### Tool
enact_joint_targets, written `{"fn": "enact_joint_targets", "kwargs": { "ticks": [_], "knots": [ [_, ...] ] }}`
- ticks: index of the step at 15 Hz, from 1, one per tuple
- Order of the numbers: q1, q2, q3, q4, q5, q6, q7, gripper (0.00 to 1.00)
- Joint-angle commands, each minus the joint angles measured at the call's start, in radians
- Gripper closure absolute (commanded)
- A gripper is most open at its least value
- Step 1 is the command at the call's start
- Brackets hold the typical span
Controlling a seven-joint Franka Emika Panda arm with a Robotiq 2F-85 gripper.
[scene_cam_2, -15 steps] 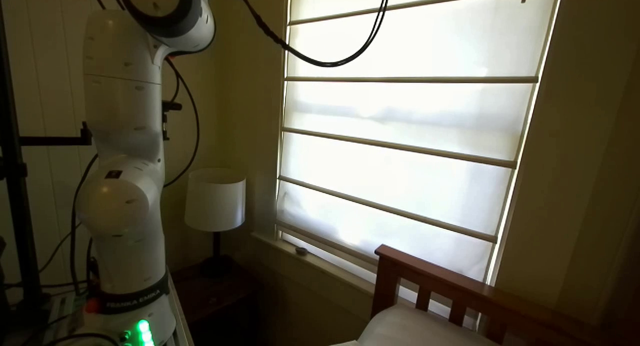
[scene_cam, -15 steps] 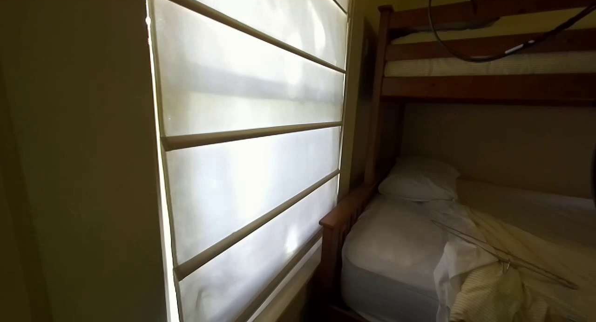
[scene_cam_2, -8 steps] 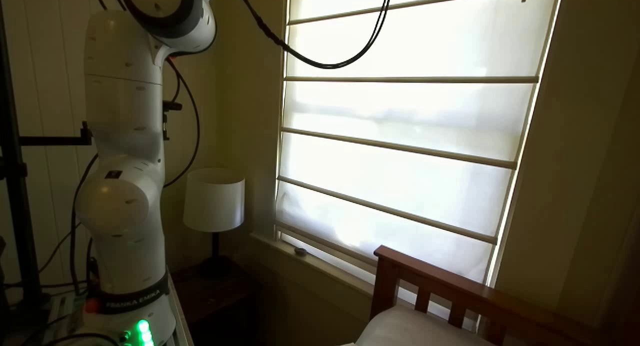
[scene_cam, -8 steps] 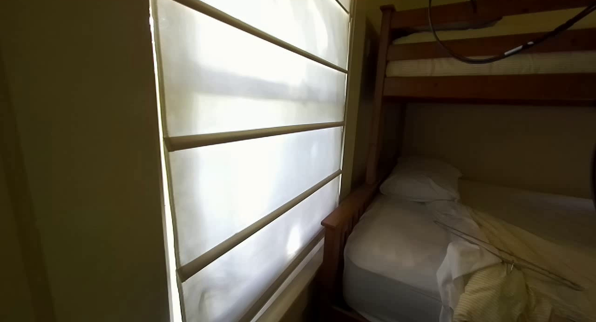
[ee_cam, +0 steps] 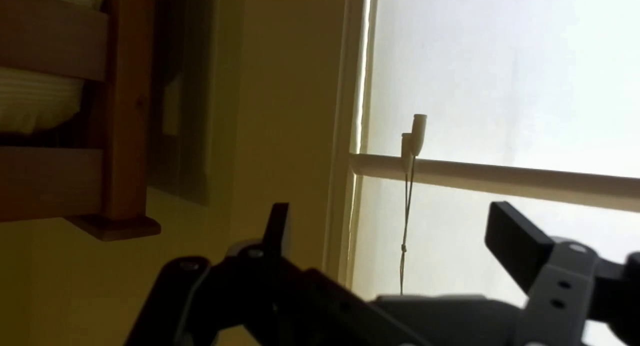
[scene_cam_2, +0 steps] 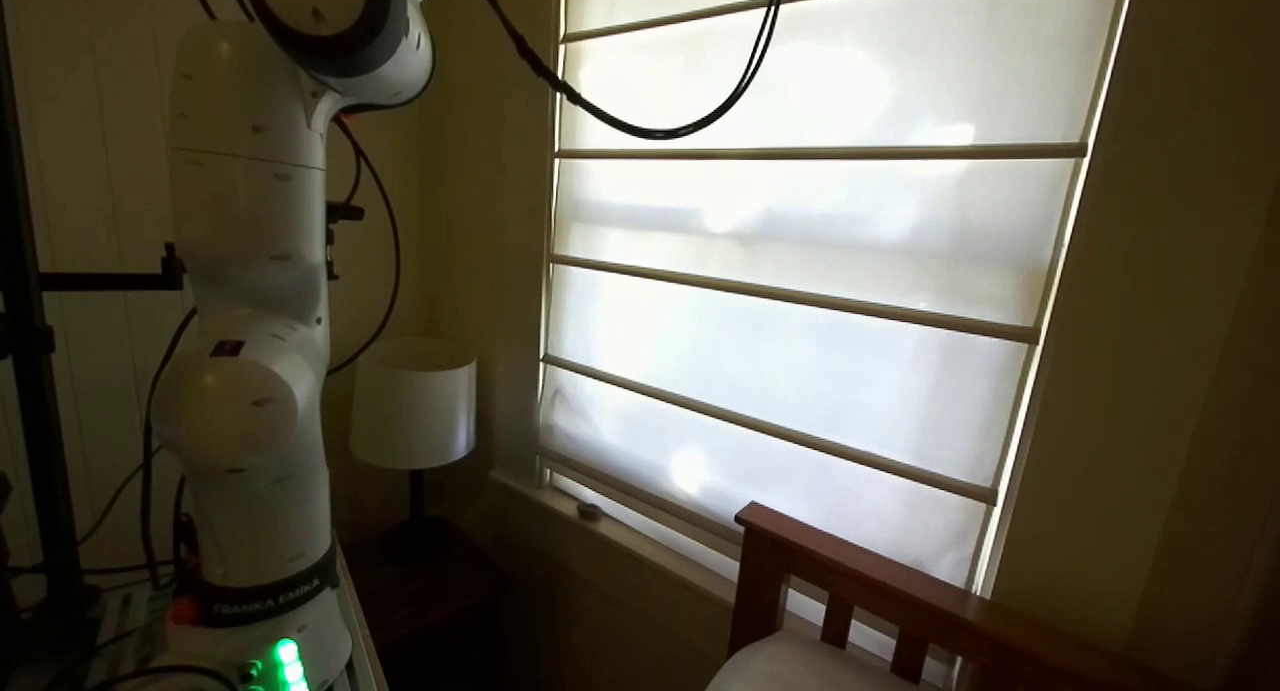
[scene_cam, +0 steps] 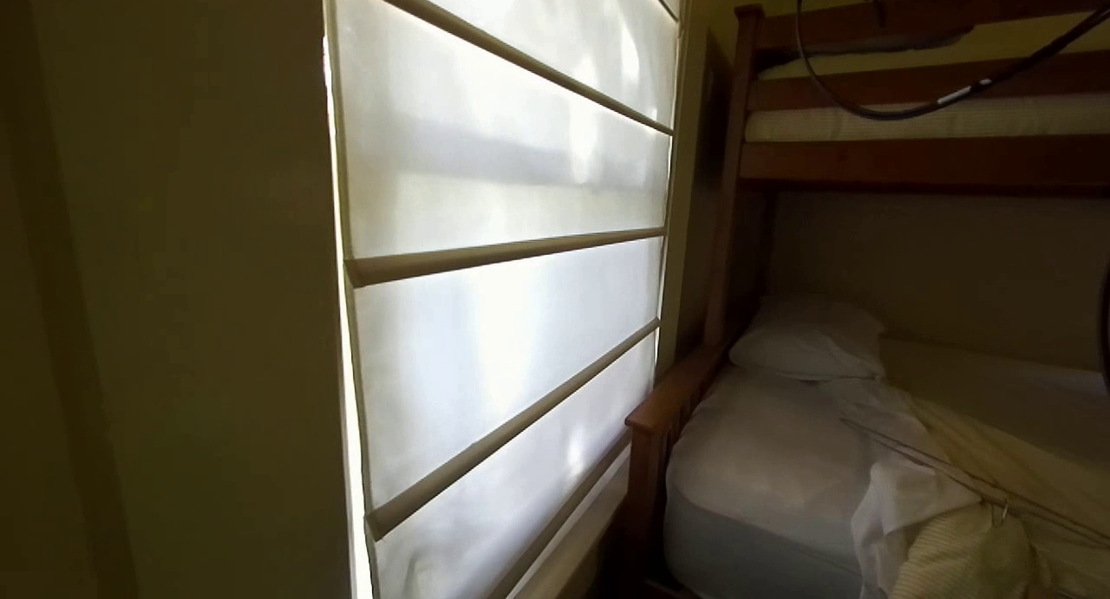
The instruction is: Open the blinds on the window.
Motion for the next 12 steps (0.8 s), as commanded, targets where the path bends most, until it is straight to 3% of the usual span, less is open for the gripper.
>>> {"fn": "enact_joint_targets", "kwargs": {
  "ticks": [1,4,12],
  "knots": [
    [0.0,0.002,0.001,0.001,0.0,0.0,0.0,0.0],
    [-0.015,0.049,-0.013,0.052,0.019,0.014,0.033,0.0],
    [-0.105,0.296,-0.003,0.381,0.203,-0.065,-0.173,0.0]
  ]
}}
